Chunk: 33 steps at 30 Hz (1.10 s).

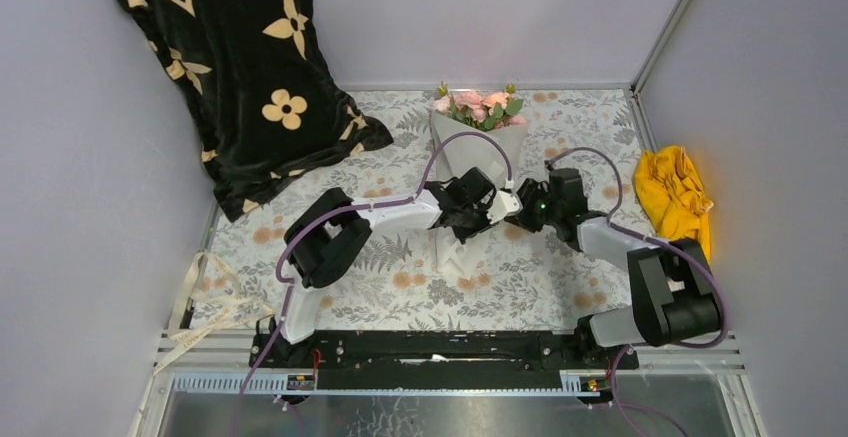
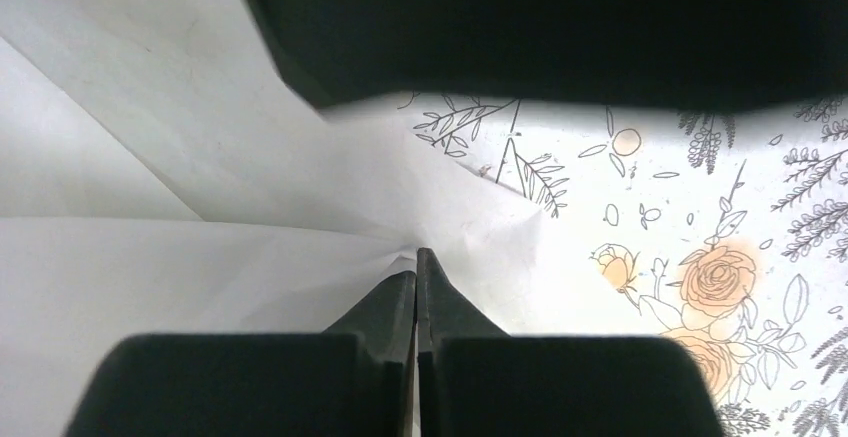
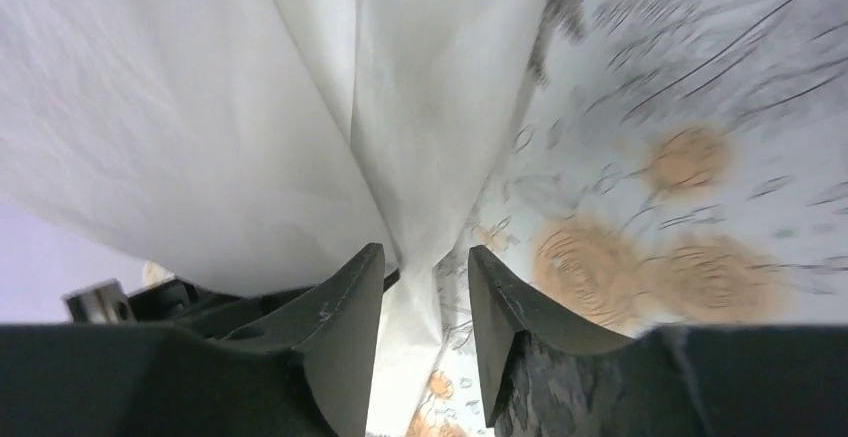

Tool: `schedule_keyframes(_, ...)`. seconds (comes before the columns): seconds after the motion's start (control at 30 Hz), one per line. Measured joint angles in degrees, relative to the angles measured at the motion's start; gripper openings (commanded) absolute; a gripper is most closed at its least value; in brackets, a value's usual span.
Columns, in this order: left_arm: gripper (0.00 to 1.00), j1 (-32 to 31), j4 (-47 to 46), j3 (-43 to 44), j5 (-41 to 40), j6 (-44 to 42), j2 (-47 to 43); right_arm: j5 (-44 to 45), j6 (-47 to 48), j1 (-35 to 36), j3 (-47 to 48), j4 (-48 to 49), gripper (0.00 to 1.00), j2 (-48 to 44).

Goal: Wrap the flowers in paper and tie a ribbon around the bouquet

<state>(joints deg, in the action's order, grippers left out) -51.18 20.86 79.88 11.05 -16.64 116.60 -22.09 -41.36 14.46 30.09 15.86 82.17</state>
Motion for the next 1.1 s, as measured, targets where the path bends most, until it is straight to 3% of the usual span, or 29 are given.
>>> schedule_keyframes(0.23, 0.0, -0.2, -1.5, -0.9, -0.4, -2.1, -0.1, 9.0, 10.4, -6.5, 10.8, -15.0, 0.67, -3.5)
schedule_keyframes(0.33, 0.0, -0.3, -1.7, -1.1, -0.7, -2.8, -0.2, 10.4, 15.5, -8.2, 18.2, -18.9, 0.97, -3.5)
schedule_keyframes(0.37, 0.0, -0.3, -1.8, -1.1, -0.9, -3.0, -0.2, 9.7, 16.5, -8.3, 20.3, -19.3, 0.99, -3.3)
schedule_keyframes(0.53, 0.0, -0.3, -1.9, -1.1, -1.0, -3.6, -0.2, -3.4, 20.5, -8.0, 34.6, -19.5, 1.0, 4.1)
schedule_keyframes(0.63, 0.0, -0.3, -1.9, -1.1, -1.0, -3.7, -0.2, -7.8, 20.7, -6.1, 37.9, -19.0, 1.0, 7.1)
schedule_keyframes(1.1, 0.0, -0.5, -1.9, -1.2, -1.1, -4.5, -0.2, -6.6, 23.4, 4.7, 48.4, -22.5, 1.0, 16.9)
